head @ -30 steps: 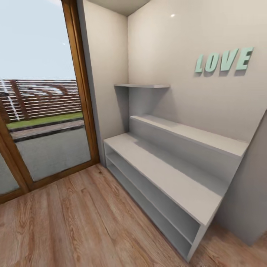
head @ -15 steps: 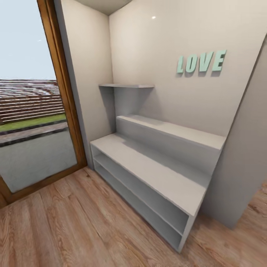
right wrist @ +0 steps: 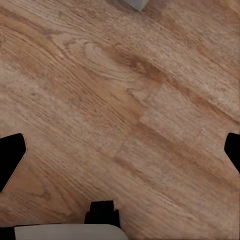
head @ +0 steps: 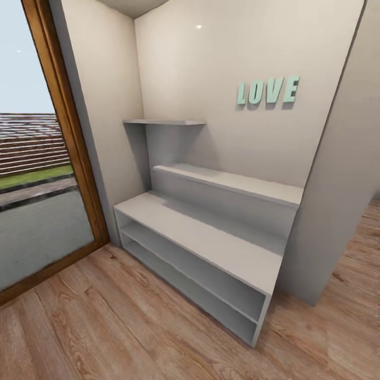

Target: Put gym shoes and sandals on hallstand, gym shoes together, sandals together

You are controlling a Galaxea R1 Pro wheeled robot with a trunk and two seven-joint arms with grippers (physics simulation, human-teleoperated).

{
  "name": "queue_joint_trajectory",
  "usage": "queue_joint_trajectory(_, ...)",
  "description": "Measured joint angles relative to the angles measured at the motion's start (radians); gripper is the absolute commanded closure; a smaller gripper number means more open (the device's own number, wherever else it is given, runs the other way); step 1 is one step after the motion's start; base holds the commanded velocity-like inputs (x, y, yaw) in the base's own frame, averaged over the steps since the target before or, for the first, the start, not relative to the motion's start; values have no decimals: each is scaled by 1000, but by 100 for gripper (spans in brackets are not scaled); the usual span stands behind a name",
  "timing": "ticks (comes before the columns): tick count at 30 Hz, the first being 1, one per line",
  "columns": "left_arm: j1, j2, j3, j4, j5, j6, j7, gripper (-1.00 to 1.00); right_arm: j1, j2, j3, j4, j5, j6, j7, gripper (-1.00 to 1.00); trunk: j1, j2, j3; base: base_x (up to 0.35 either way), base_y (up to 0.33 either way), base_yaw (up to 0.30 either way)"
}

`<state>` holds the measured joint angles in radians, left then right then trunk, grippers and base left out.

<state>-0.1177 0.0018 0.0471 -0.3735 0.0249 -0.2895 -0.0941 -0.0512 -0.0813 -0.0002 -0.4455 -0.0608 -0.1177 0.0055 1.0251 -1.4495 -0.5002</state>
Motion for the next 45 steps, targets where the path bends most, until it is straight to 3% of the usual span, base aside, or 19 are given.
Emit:
queue_joint_trajectory(8, 0, 0, 0, 1, 0, 0, 1, -100, 0, 0, 0, 0, 0, 0, 0, -100, 0, 0, 0, 0, 171, -267)
queue_joint_trajectory(45, 0, -2, -1, 3, -1, -3, -1, -100, 0, 1, 0, 0, 0, 0, -1, -100, 0, 0, 0, 0, 3, -267)
